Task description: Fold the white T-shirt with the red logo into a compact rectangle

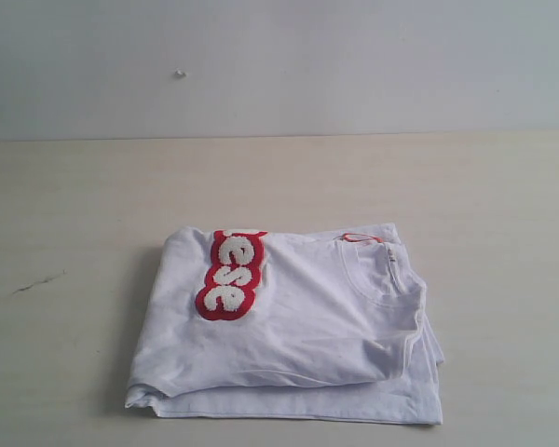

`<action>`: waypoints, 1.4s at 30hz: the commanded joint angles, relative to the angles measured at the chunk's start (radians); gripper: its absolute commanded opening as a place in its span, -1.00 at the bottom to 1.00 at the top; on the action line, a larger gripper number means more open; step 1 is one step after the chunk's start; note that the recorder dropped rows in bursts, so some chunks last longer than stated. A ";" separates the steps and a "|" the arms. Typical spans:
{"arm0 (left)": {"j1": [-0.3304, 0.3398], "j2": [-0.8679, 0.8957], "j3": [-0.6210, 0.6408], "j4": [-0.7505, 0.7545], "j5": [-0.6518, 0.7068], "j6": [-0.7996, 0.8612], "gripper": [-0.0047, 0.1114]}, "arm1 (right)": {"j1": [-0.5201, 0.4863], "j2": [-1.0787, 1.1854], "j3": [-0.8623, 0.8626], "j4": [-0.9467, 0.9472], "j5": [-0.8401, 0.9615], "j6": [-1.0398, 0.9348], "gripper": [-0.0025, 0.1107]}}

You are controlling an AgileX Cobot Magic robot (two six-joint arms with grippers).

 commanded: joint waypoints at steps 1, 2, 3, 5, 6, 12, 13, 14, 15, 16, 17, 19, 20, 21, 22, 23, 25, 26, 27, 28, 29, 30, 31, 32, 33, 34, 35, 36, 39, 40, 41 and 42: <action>0.003 -0.004 0.003 -0.005 -0.010 -0.006 -0.92 | -0.118 -0.005 0.064 0.012 -0.016 0.048 -0.96; 0.003 -0.004 0.003 -0.005 -0.010 -0.006 -0.92 | -0.132 -0.005 0.081 0.009 -0.013 0.074 -0.96; 0.003 -0.004 0.003 -0.005 -0.010 -0.006 -0.92 | -0.143 -0.005 0.097 0.009 -0.013 0.091 -0.96; 0.003 -0.004 0.003 -0.005 -0.010 -0.006 -0.92 | -0.157 -0.005 0.122 0.007 -0.013 0.124 -0.96; 0.003 -0.004 0.003 -0.005 -0.010 -0.006 -0.92 | -0.157 -0.005 0.122 0.004 -0.010 0.133 -0.96; 0.003 -0.004 0.003 -0.005 -0.010 -0.006 -0.92 | -0.157 -0.005 0.122 0.001 0.256 0.173 -0.96; 0.003 -0.004 0.003 -0.005 -0.010 -0.006 -0.92 | -0.157 -0.005 0.122 -0.002 0.299 0.191 -0.96; 0.003 -0.004 0.003 -0.005 -0.010 -0.006 -0.92 | -0.157 -0.005 0.122 -0.008 0.343 0.210 -0.96; 0.003 -0.004 0.003 -0.005 -0.010 -0.006 -0.92 | -0.157 -0.005 0.122 -0.022 0.381 0.247 -0.96; 0.003 -0.004 0.003 -0.005 -0.010 -0.006 -0.92 | -0.157 -0.005 0.122 -0.043 0.410 0.280 -0.96; 0.003 -0.004 0.003 -0.005 -0.010 -0.006 -0.92 | -0.157 -0.005 0.122 -0.059 0.447 0.316 -0.96; 0.003 -0.004 0.003 -0.005 -0.010 -0.006 -0.92 | -0.157 -0.005 0.122 -0.068 0.473 0.338 -0.96; 0.003 -0.004 0.003 -0.005 -0.010 -0.006 -0.92 | -0.157 -0.005 0.122 -0.068 0.476 0.336 -0.96; 0.003 -0.004 0.003 -0.005 -0.010 -0.006 -0.92 | -0.157 -0.005 0.122 -0.068 0.483 0.336 -0.96; 0.003 -0.004 0.003 -0.005 -0.010 -0.006 -0.92 | -0.157 -0.005 0.122 -0.066 0.483 0.336 -0.96; 0.003 -0.004 0.003 -0.005 -0.010 -0.006 -0.92 | -0.157 -0.005 0.122 -0.066 0.483 0.336 -0.96; 0.003 -0.004 0.003 -0.005 -0.010 -0.006 -0.92 | -0.157 -0.005 0.122 -0.066 0.483 0.336 -0.96; 0.003 -0.004 0.003 -0.005 -0.010 -0.006 -0.92 | -0.157 -0.005 0.122 -0.066 0.483 0.336 -0.96; 0.003 -0.004 0.003 -0.005 -0.010 -0.006 -0.92 | -0.157 -0.005 0.122 -0.066 0.483 0.333 -0.96; 0.003 -0.004 0.003 -0.005 -0.010 -0.006 -0.92 | -0.157 -0.005 0.122 -0.066 0.483 0.333 -0.96; 0.003 -0.004 0.003 -0.005 -0.010 -0.006 -0.92 | -0.157 -0.005 0.122 -0.066 0.483 0.333 -0.96; 0.003 -0.004 0.003 -0.005 -0.010 -0.006 -0.92 | -0.157 -0.005 0.122 -0.066 0.483 0.333 -0.96; 0.003 -0.004 0.003 -0.005 -0.010 -0.006 -0.92 | -0.157 -0.005 0.122 -0.066 0.483 0.333 -0.96; 0.003 -0.004 0.003 -0.005 -0.010 -0.006 -0.92 | -0.157 -0.005 0.122 -0.066 0.483 0.333 -0.96; 0.003 -0.004 0.003 -0.005 -0.010 -0.006 -0.92 | -0.157 -0.005 0.122 -0.066 0.483 0.333 -0.96; 0.003 -0.004 0.003 -0.005 -0.010 -0.006 -0.92 | -0.157 -0.005 0.122 -0.066 0.483 0.333 -0.96; 0.003 -0.004 0.003 -0.005 -0.010 -0.006 -0.92 | -0.157 -0.005 0.122 -0.066 0.483 0.333 -0.96; 0.003 -0.004 0.003 -0.005 -0.010 -0.006 -0.92 | -0.157 -0.005 0.122 -0.066 0.483 0.333 -0.96; 0.003 -0.004 0.003 -0.005 -0.010 -0.006 -0.92 | -0.157 -0.005 0.122 -0.066 0.483 0.333 -0.96; 0.003 -0.004 0.003 -0.005 -0.010 -0.006 -0.92 | -0.157 -0.005 0.122 -0.066 0.483 0.333 -0.96; 0.003 -0.004 0.003 -0.005 -0.010 -0.006 -0.92 | -0.157 -0.005 0.122 -0.066 0.483 0.333 -0.96; 0.003 -0.004 0.003 -0.005 -0.010 -0.006 -0.92 | -0.157 -0.005 0.122 -0.066 0.483 0.333 -0.96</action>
